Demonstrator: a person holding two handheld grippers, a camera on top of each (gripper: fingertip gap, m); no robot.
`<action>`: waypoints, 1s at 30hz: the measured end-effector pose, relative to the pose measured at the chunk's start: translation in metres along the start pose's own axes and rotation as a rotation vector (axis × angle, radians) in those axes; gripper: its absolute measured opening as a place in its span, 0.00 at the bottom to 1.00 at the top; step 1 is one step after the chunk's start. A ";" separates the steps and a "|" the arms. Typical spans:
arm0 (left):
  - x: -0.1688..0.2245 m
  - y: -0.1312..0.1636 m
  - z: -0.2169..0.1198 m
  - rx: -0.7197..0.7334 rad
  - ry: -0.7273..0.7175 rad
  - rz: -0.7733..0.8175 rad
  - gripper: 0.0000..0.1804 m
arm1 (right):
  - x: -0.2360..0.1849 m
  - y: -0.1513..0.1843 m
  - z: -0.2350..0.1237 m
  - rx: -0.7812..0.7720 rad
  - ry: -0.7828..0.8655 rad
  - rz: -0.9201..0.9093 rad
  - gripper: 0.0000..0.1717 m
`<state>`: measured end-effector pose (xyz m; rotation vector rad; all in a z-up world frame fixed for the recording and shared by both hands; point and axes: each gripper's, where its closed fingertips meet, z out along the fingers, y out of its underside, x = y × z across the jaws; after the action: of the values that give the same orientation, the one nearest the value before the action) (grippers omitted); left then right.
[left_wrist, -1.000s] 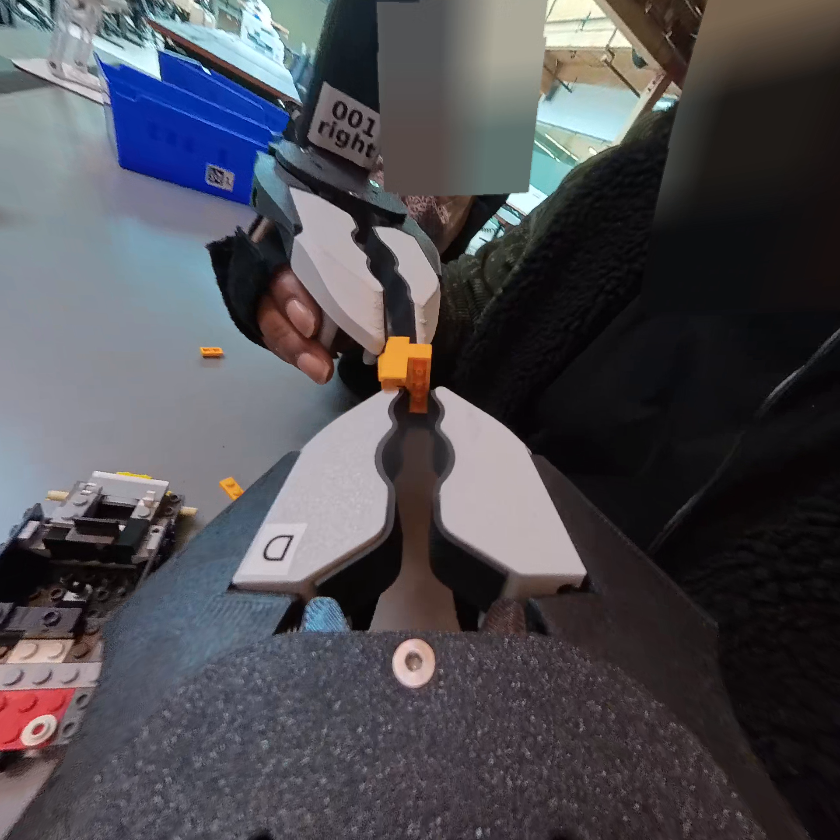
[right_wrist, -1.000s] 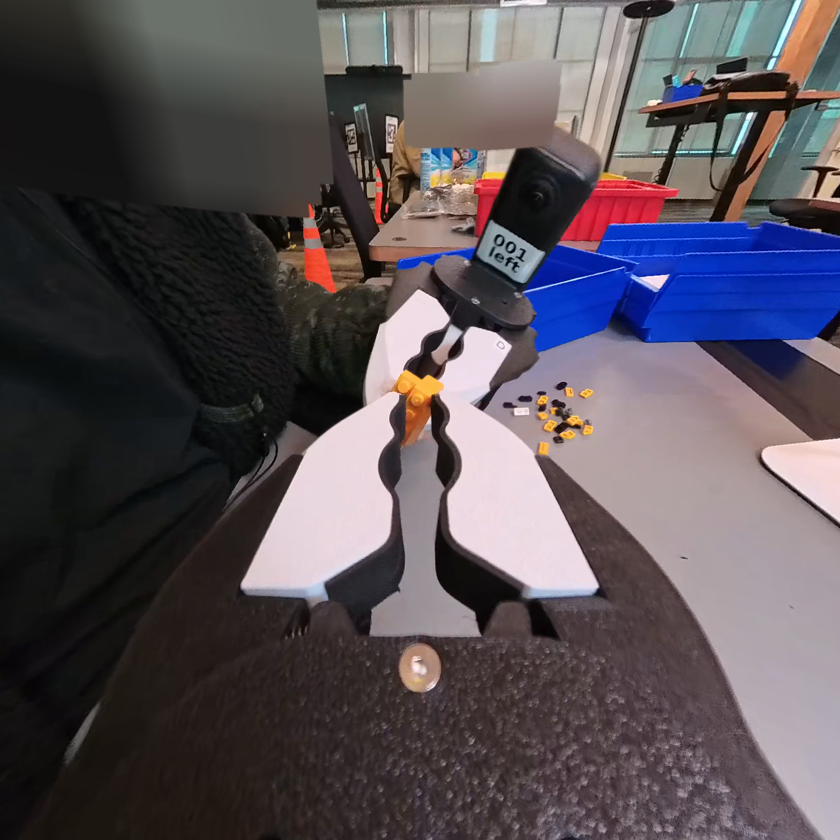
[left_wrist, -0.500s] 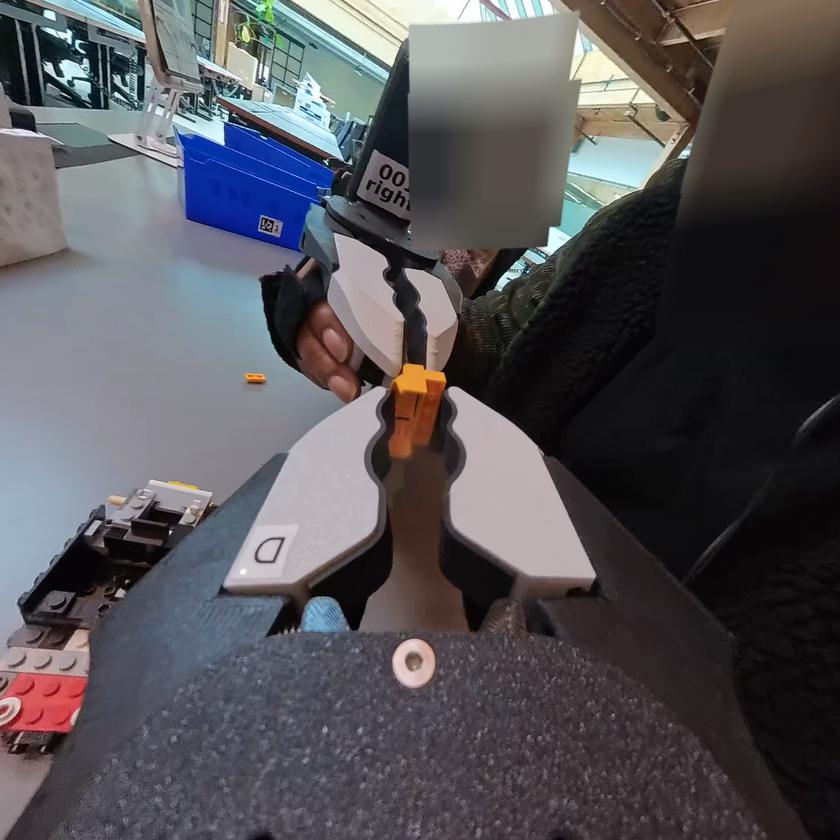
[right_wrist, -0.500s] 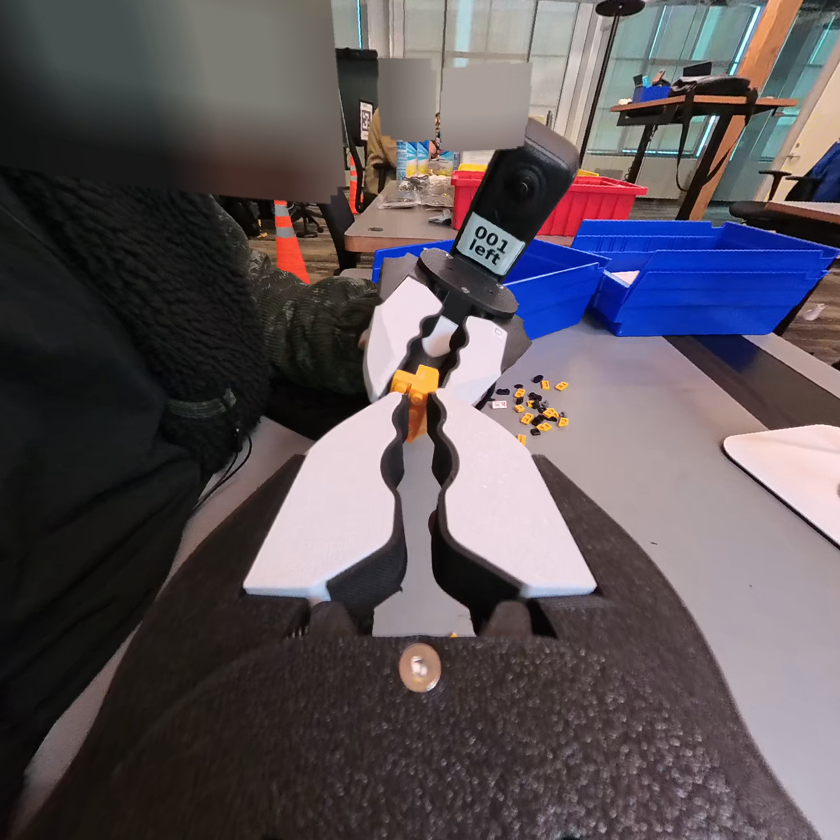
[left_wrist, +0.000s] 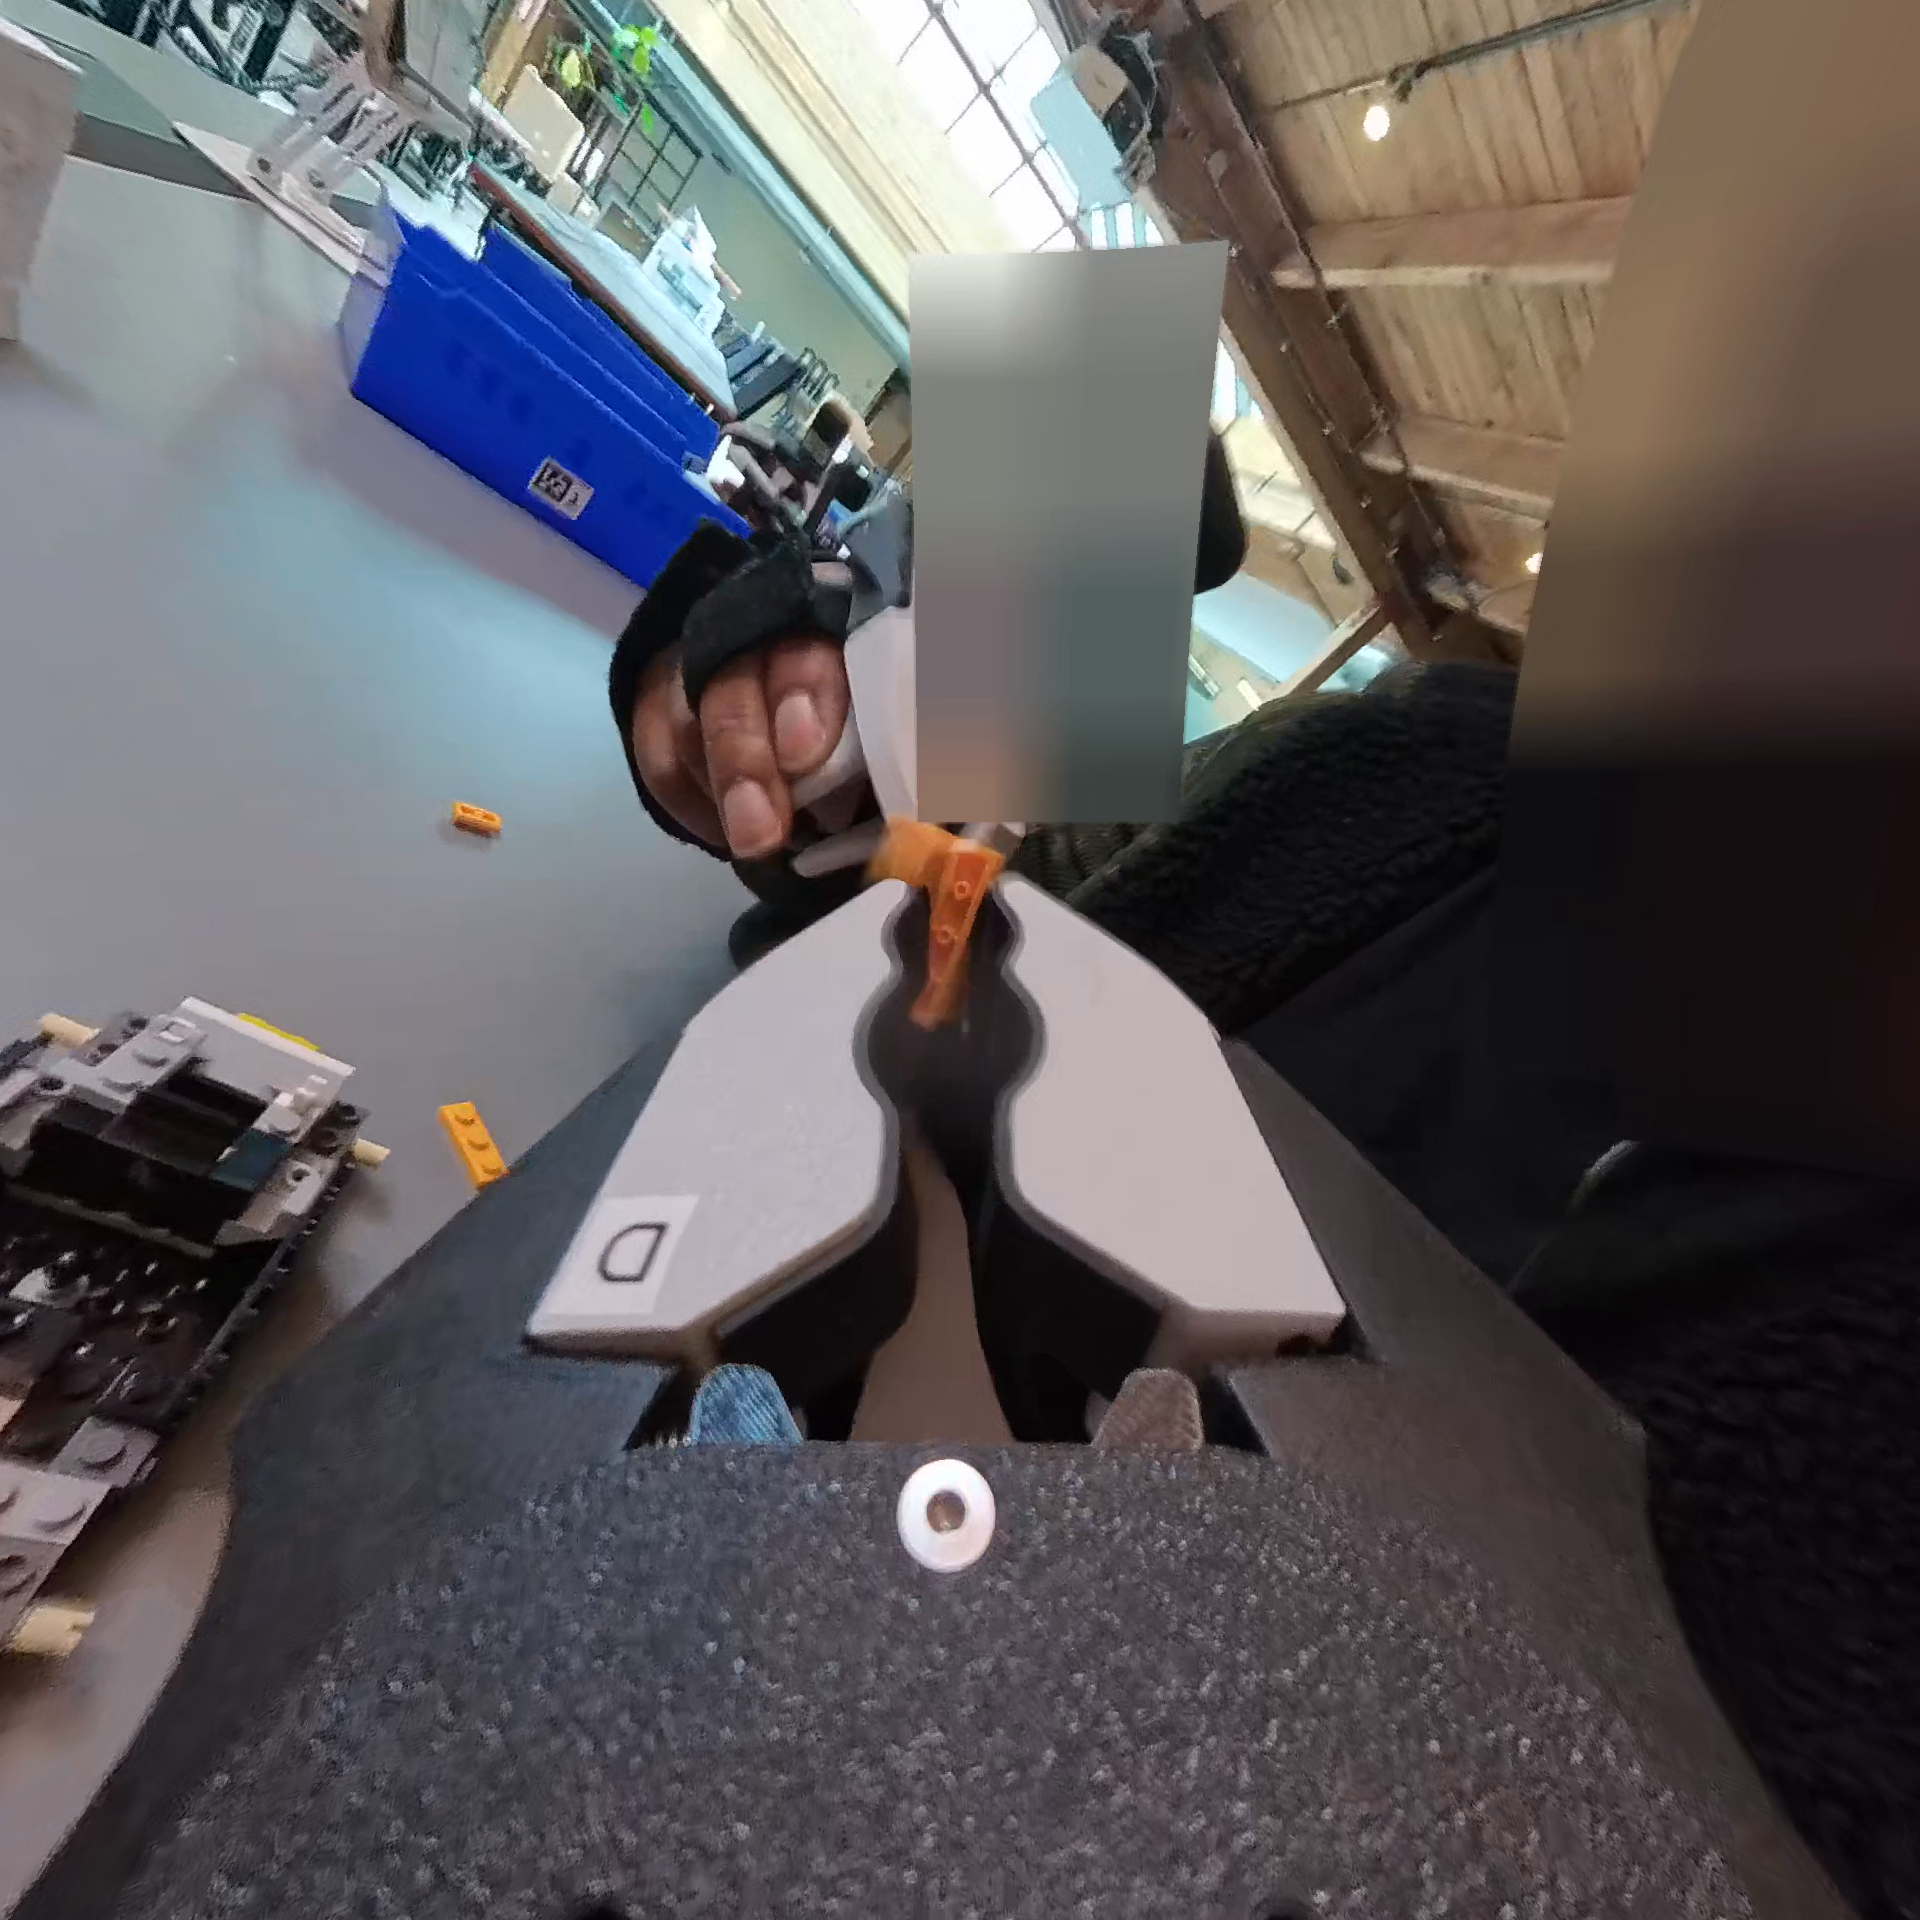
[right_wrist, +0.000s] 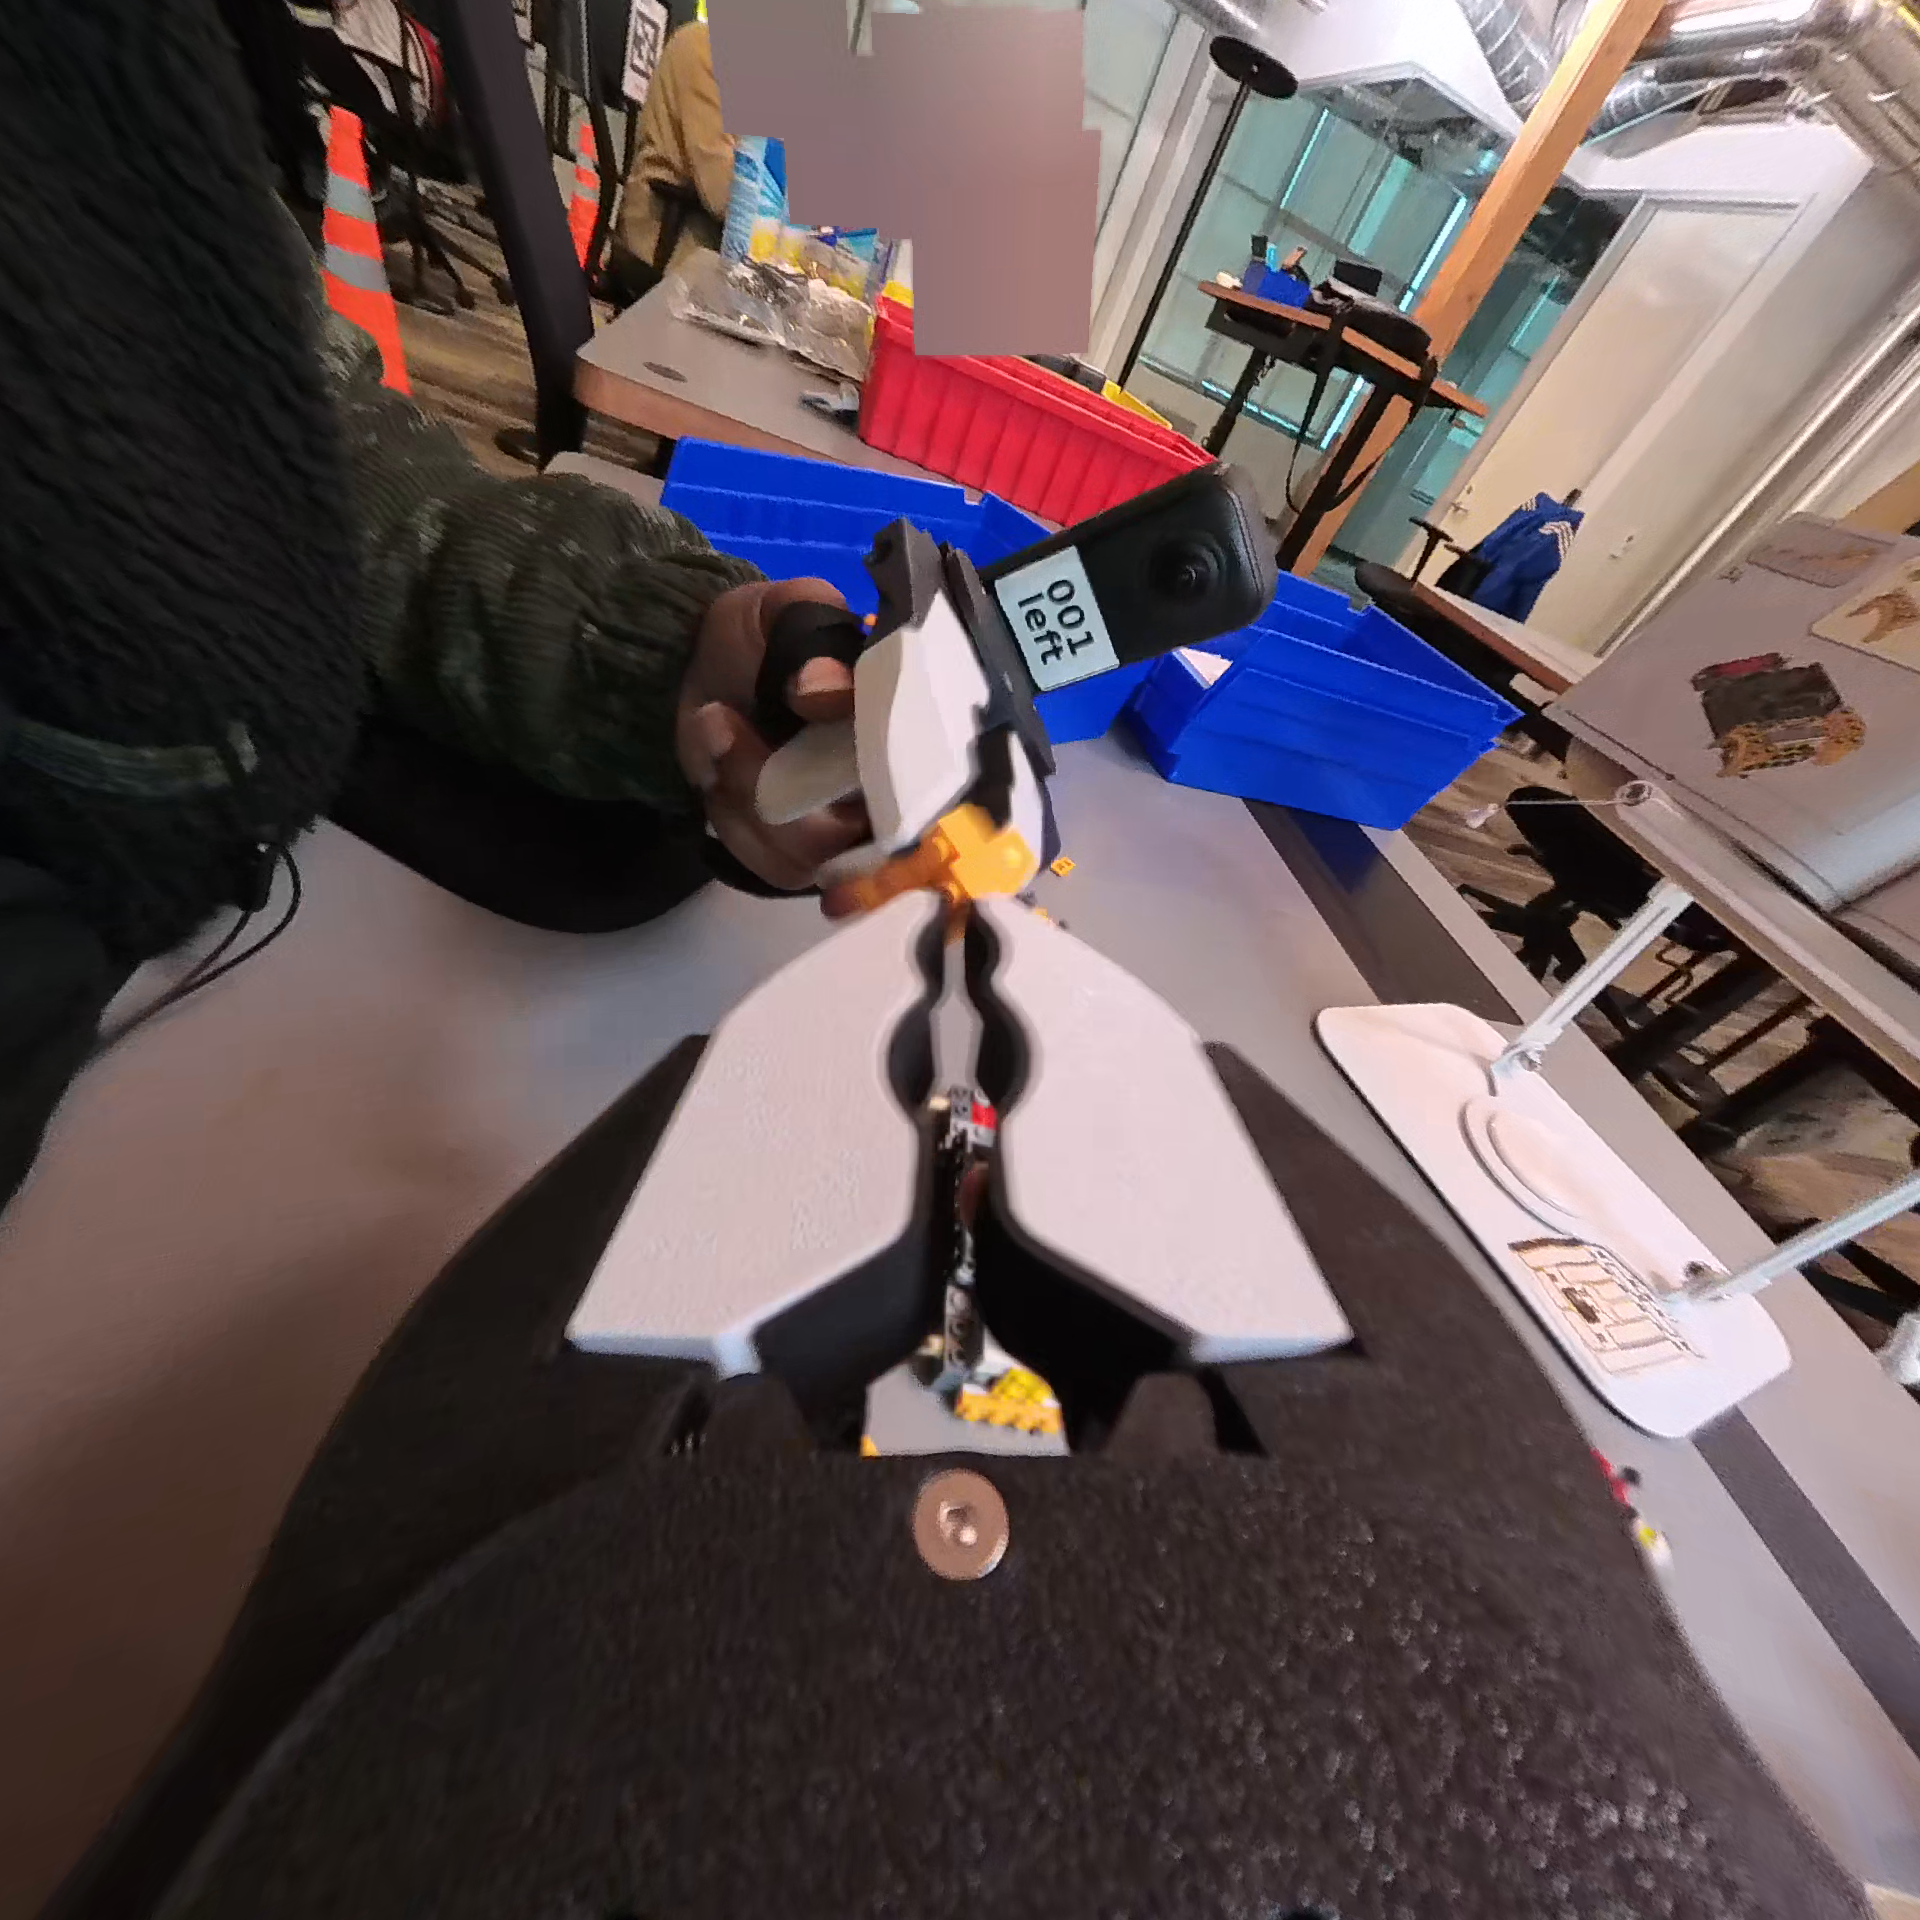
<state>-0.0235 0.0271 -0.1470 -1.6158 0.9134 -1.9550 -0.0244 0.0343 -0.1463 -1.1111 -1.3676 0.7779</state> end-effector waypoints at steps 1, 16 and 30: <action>-0.018 -0.006 -0.007 0.041 -0.112 0.003 0.04 | -0.007 -0.009 -0.001 0.056 -0.040 0.008 0.00; 0.002 0.010 -0.001 -0.076 -0.003 0.014 0.04 | -0.008 0.011 0.007 -0.064 -0.042 0.009 0.07; -0.003 0.030 0.002 -0.249 -0.124 0.260 0.04 | -0.025 0.018 0.006 -0.035 -0.299 0.378 0.08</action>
<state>-0.0233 0.0084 -0.1702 -1.6339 1.2857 -1.5978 -0.0299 0.0178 -0.1724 -1.3411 -1.4373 1.2383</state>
